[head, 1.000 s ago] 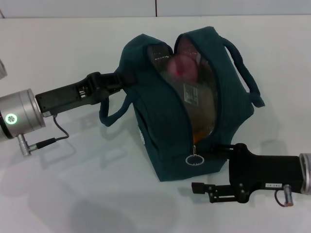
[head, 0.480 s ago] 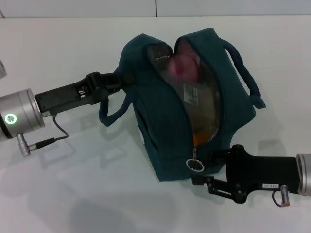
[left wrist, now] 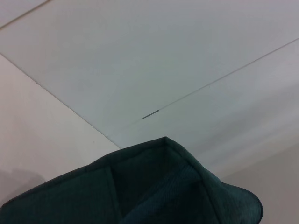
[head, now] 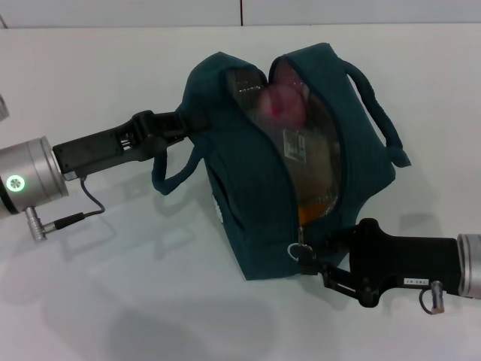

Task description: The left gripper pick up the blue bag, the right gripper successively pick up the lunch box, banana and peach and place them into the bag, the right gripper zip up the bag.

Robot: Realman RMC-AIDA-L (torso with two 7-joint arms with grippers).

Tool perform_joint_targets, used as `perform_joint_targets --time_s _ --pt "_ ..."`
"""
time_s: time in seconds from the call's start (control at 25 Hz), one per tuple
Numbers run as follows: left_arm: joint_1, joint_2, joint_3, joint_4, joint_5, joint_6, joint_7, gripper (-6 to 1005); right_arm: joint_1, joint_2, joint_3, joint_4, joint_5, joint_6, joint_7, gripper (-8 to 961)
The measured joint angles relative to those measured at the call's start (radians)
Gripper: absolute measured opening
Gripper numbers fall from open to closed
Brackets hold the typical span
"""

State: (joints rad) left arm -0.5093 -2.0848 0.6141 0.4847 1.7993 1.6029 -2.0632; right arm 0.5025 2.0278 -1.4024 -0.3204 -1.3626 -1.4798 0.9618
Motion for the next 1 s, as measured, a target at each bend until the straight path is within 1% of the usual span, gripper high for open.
perform_joint_targets --time_s 0.16,0.36,0.48,0.8,1.0 --pt "0.000 0.000 0.000 0.000 0.000 0.000 0.000 65 -0.001 0.000 -0.002 -0.005 -0.003 0.005 0.000 196" --pt "-0.001 0.000 -0.002 0.000 -0.001 0.000 0.000 66 -0.002 0.000 -0.002 -0.011 0.001 0.008 -0.007 6" --pt "-0.002 0.000 0.000 0.000 -0.002 0.000 0.000 66 -0.003 0.000 -0.002 -0.014 0.002 0.006 -0.011 7" --pt "-0.005 0.000 0.003 0.000 -0.012 0.008 0.004 66 -0.017 -0.009 0.011 -0.027 0.006 -0.022 -0.024 8" --pt "-0.004 -0.001 0.004 0.000 -0.025 0.025 0.095 66 -0.018 -0.009 0.011 -0.030 0.006 -0.022 -0.024 9"
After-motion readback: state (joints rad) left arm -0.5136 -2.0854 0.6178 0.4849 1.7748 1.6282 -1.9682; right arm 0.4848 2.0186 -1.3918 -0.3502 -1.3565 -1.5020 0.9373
